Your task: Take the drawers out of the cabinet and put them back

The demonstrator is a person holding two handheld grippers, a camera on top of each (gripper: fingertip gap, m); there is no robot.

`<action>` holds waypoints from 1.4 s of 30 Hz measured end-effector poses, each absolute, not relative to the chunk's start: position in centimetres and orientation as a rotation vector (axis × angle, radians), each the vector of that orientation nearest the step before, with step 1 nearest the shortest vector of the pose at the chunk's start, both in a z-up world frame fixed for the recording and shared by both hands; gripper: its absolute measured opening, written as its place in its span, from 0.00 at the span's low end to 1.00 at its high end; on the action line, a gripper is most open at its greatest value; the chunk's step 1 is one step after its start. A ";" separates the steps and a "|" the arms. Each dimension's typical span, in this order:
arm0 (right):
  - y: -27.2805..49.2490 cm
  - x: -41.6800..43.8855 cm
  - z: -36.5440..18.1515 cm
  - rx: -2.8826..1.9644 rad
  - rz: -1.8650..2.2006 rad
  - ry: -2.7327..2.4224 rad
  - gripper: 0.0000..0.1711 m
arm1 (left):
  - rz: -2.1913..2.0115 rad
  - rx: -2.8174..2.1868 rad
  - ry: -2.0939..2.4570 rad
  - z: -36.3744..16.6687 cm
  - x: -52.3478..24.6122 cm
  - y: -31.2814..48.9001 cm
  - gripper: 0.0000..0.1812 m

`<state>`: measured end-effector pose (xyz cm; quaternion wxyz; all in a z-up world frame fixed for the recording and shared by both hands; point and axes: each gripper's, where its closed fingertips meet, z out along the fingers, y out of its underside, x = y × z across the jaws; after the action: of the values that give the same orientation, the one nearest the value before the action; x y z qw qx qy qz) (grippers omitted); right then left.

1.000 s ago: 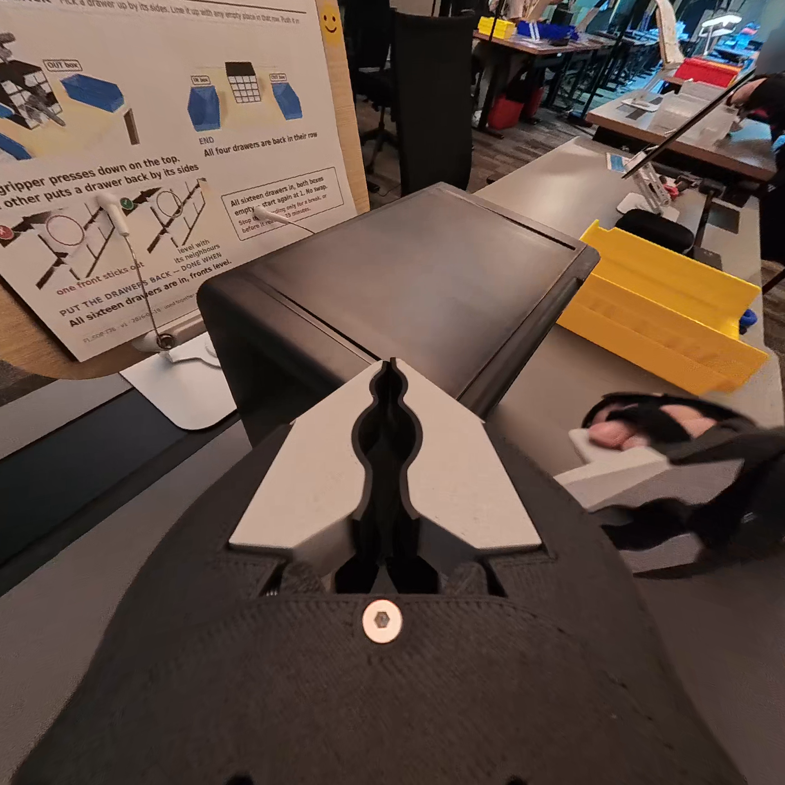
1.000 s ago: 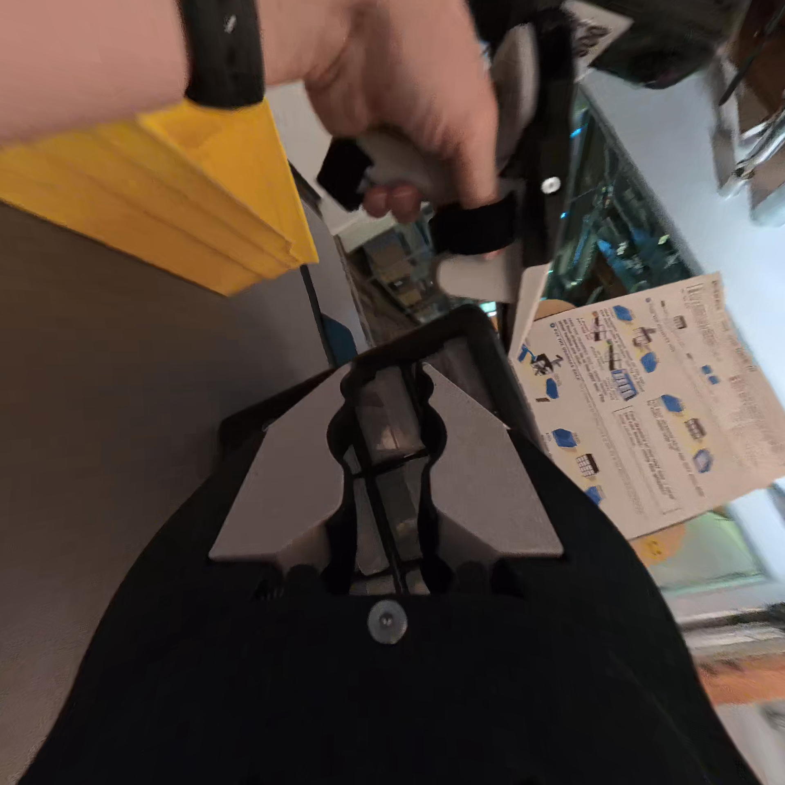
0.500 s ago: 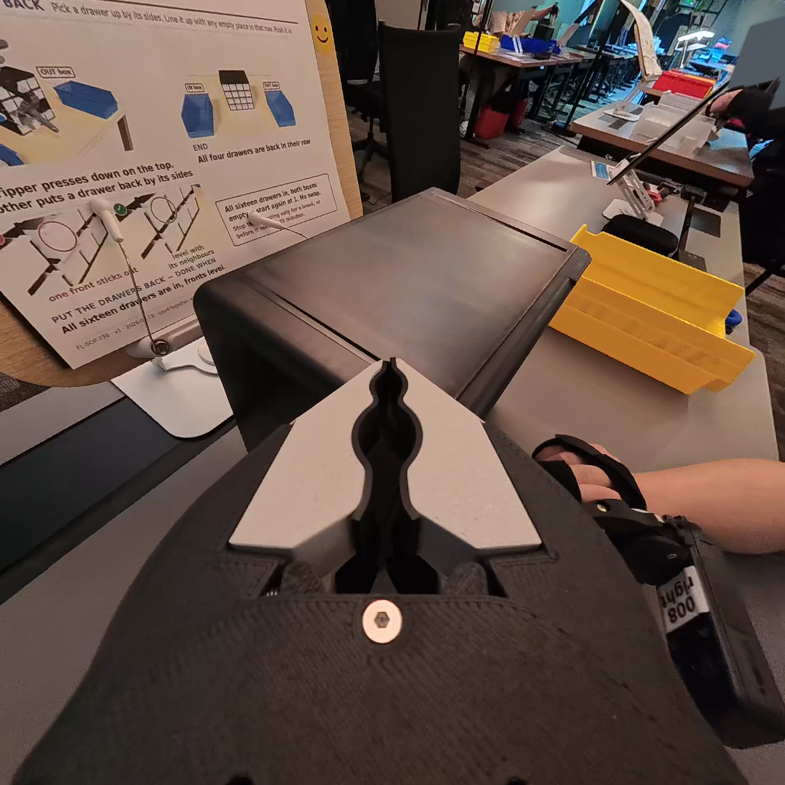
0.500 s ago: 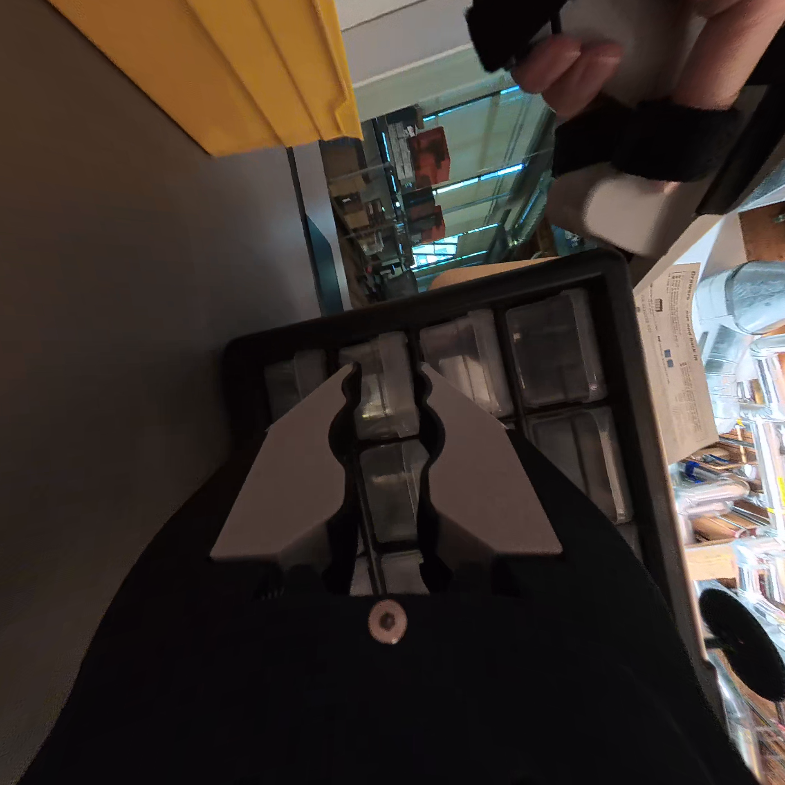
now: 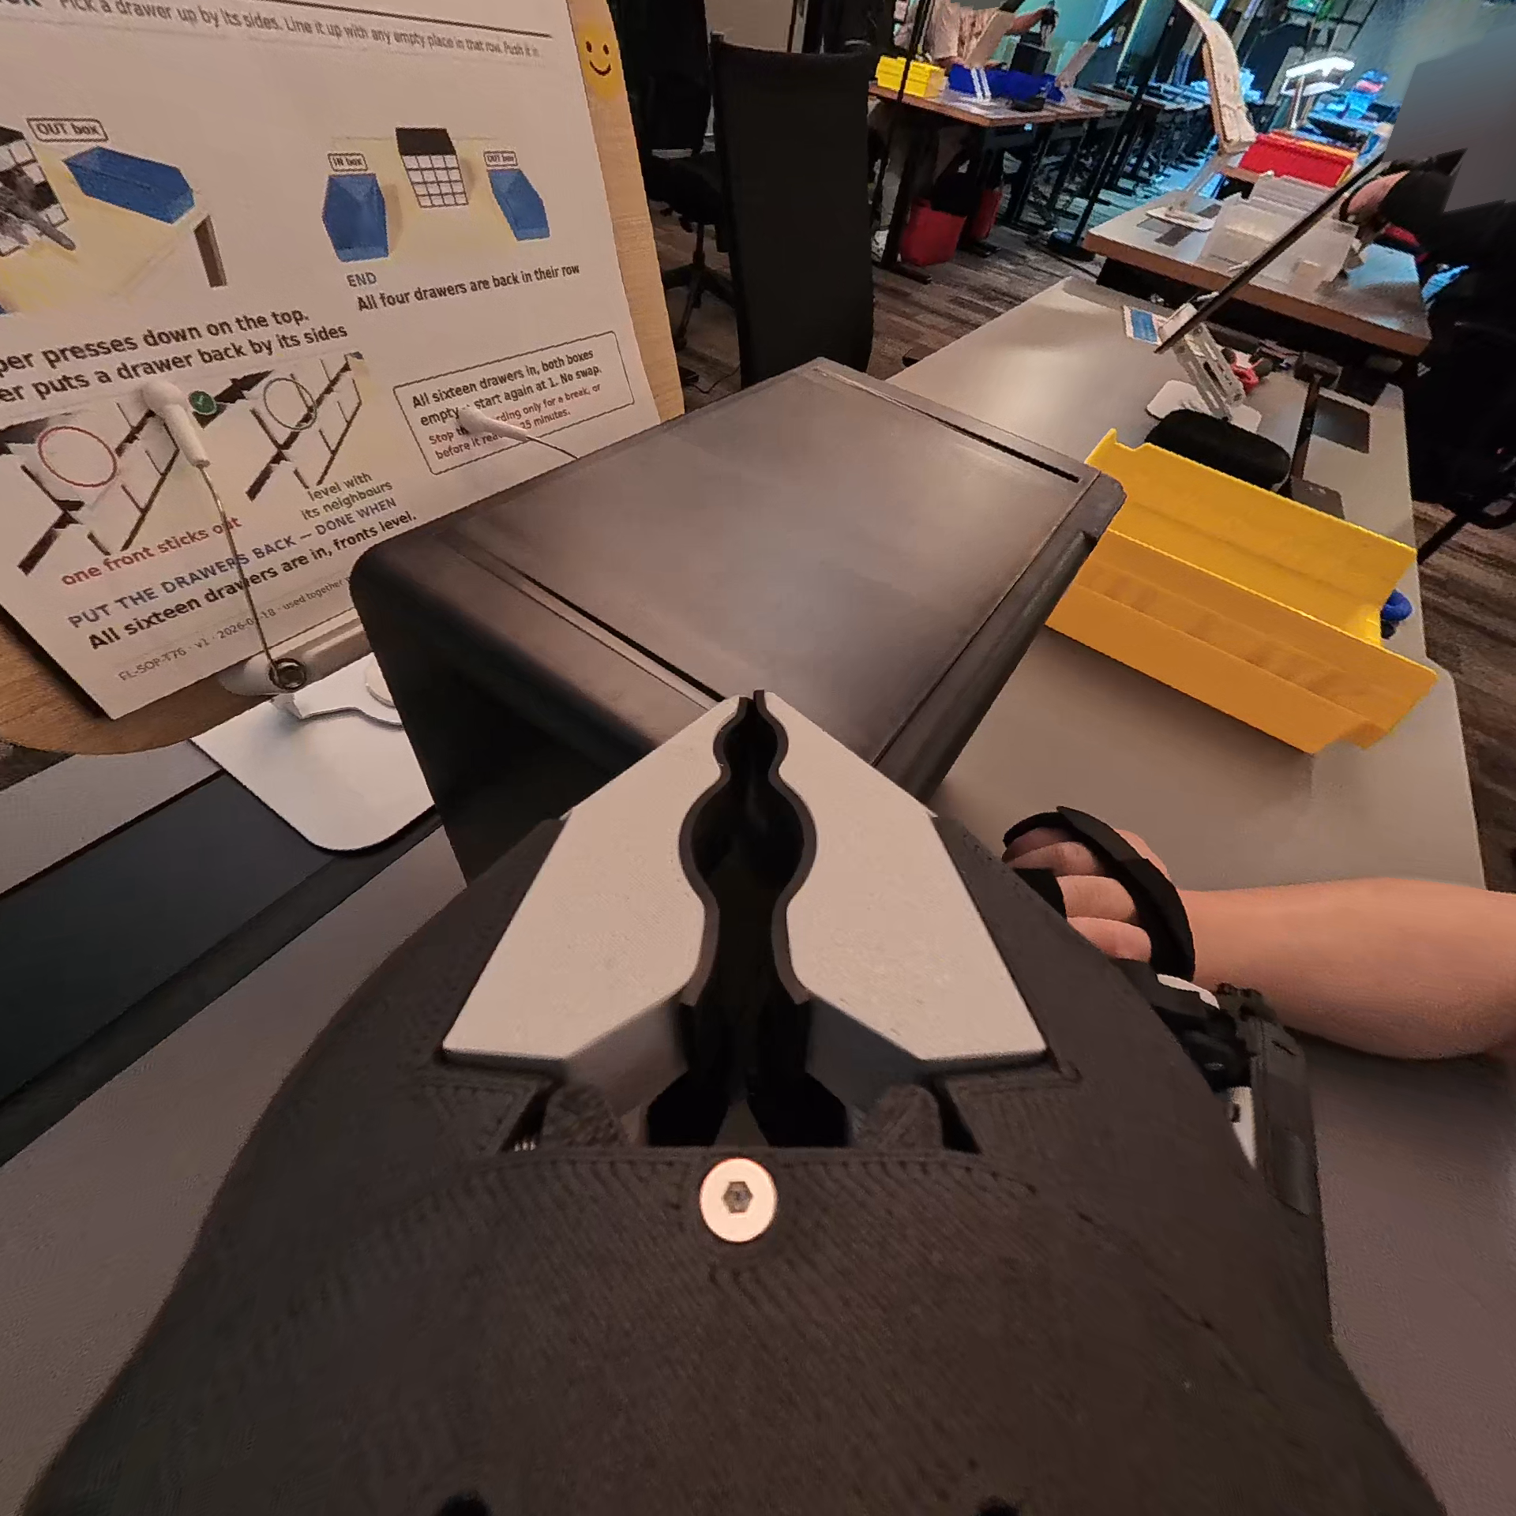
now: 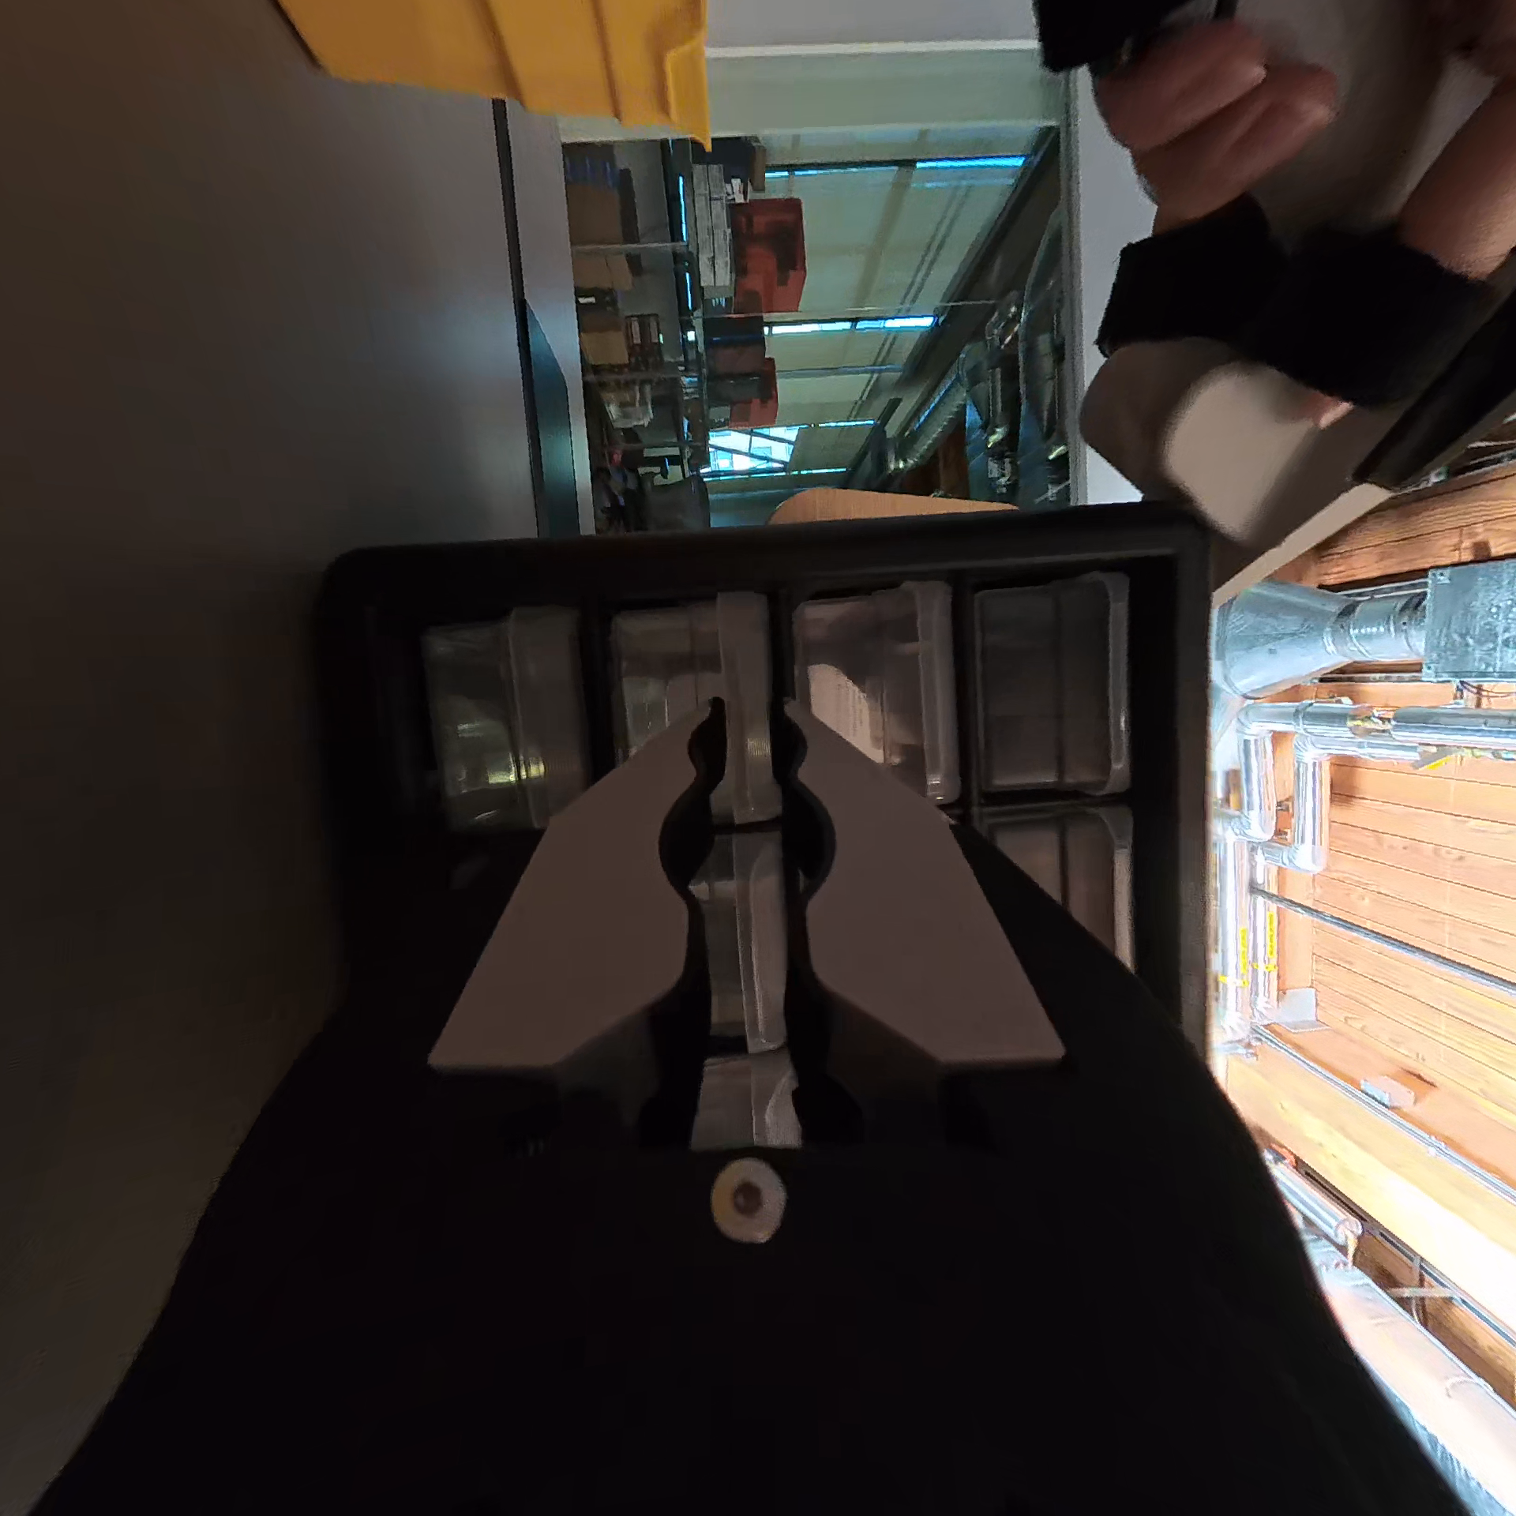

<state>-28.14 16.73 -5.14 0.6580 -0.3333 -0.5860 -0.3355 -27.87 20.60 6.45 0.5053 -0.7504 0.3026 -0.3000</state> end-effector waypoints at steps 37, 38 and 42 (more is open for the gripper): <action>4.3 -28.2 -4.2 -0.938 -0.364 -1.585 0.08 | -0.741 -1.802 0.734 6.5 -27.8 20.6 0.00; 3.9 -28.1 -4.0 -0.930 -0.348 -1.582 0.08 | -0.745 -1.802 0.732 6.5 -27.8 20.6 0.00; 2.2 -27.5 -4.5 -0.939 -0.283 -1.613 0.07 | -0.735 -1.804 0.733 6.5 -27.8 20.6 0.00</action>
<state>-27.50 2.22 -4.49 0.5866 -0.4028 -0.6920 -0.1215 -27.84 20.63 6.46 0.5058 -0.7476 0.3039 -0.3047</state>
